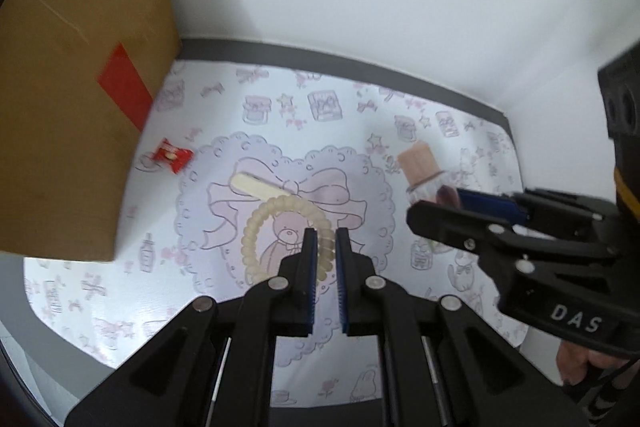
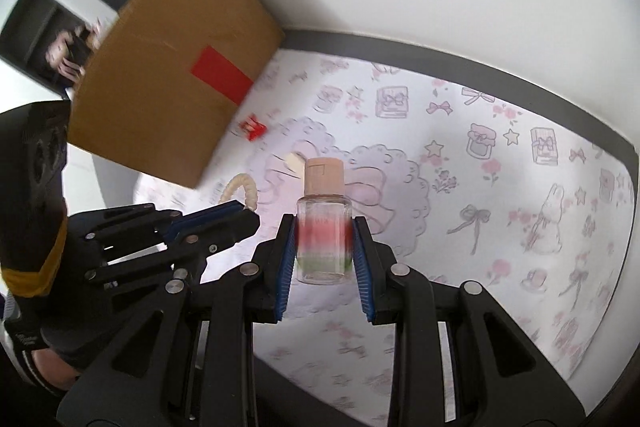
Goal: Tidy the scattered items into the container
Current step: 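Grasp the glass bottle with the right gripper while the left reaches the beige ring, then lift the bottle and beige ring off the sheet with both grippers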
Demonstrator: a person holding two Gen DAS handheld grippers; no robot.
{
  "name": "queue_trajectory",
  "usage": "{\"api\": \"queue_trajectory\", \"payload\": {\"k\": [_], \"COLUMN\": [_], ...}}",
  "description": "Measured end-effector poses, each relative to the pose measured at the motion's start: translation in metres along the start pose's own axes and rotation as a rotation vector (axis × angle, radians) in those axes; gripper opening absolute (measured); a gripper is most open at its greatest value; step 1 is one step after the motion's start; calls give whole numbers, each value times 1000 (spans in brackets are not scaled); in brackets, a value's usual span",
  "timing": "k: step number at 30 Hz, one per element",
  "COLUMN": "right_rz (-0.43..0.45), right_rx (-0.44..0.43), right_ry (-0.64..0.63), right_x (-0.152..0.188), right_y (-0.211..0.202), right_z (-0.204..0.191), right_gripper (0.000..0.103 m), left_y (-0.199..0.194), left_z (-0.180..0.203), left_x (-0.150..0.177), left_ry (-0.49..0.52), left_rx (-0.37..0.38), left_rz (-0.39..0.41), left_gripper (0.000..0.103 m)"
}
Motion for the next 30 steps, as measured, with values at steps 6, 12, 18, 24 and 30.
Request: {"api": "queue_trajectory", "payload": {"k": [6,12,18,24,30], "right_rz": [99,166,208,249,294], "right_rx": [85,133,173,180,191], "right_ry": [56,120,127,123,99], "right_x": [8,13,7,0,-13], "right_y": [-39,-63,-77,-89,-108], "right_z": [-16,-45,-80,-105,-125], "right_gripper": [28,28,28,28,28], "left_y": [-42,-78,-111,-136,-160], "left_z": [-6,-13,-26,-31,-34], "left_x": [-2,-6,-16,-25,-34], "left_ry": [62,122,150,160,167], "left_rx": [11,64,108,144,171], "left_rz": [65,111,152,192,239], "left_gripper": [9,9,9,9,9]}}
Point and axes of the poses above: each gripper's, at about its wrist camera, not at the fingertips, and y roughly the way its jaws point, z to its right, x to its underside, the point moved 6 cm from there along y, roughly the way its jaws point
